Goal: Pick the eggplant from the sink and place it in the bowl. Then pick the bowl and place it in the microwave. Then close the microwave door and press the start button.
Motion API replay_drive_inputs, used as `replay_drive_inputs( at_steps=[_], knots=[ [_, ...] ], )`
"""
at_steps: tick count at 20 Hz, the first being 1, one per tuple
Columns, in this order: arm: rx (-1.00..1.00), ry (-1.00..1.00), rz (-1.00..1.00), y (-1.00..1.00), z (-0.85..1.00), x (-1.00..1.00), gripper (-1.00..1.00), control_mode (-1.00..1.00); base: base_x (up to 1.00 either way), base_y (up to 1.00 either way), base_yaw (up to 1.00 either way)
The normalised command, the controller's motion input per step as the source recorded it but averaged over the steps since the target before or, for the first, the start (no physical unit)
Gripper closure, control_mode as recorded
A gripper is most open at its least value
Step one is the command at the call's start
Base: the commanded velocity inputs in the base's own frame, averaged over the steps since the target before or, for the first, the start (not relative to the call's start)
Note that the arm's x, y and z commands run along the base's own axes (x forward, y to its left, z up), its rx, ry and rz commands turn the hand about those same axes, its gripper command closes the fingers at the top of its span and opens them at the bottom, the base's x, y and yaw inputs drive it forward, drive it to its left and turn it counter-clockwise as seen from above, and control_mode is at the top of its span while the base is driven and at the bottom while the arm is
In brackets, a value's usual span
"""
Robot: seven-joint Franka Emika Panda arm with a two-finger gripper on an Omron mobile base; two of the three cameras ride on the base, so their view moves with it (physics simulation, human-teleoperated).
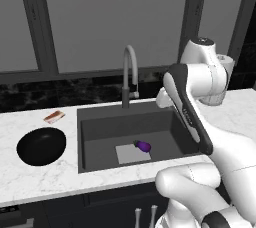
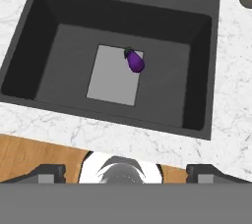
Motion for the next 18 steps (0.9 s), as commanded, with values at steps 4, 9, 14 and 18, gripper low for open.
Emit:
replay_drive_inputs(
  at_steps=[4, 9, 14, 18],
  knots=[
    [-0.02, 0.05, 0.17, 0.0, -0.73, -0.04, -1.0, -1.0, 0.0, 0.0, 0.0],
    [0.0, 0.06, 0.16, 0.0, -0.76, 0.22, -1.0, -1.0, 0.0, 0.0, 0.0],
    [0.0, 0.16, 0.11, 0.03, -0.47, 0.54, -1.0, -1.0, 0.0, 0.0, 0.0],
    [0.0, 0.08, 0.1, 0.0, -0.44, 0.61, -1.0, -1.0, 0.0, 0.0, 0.0]
  ],
)
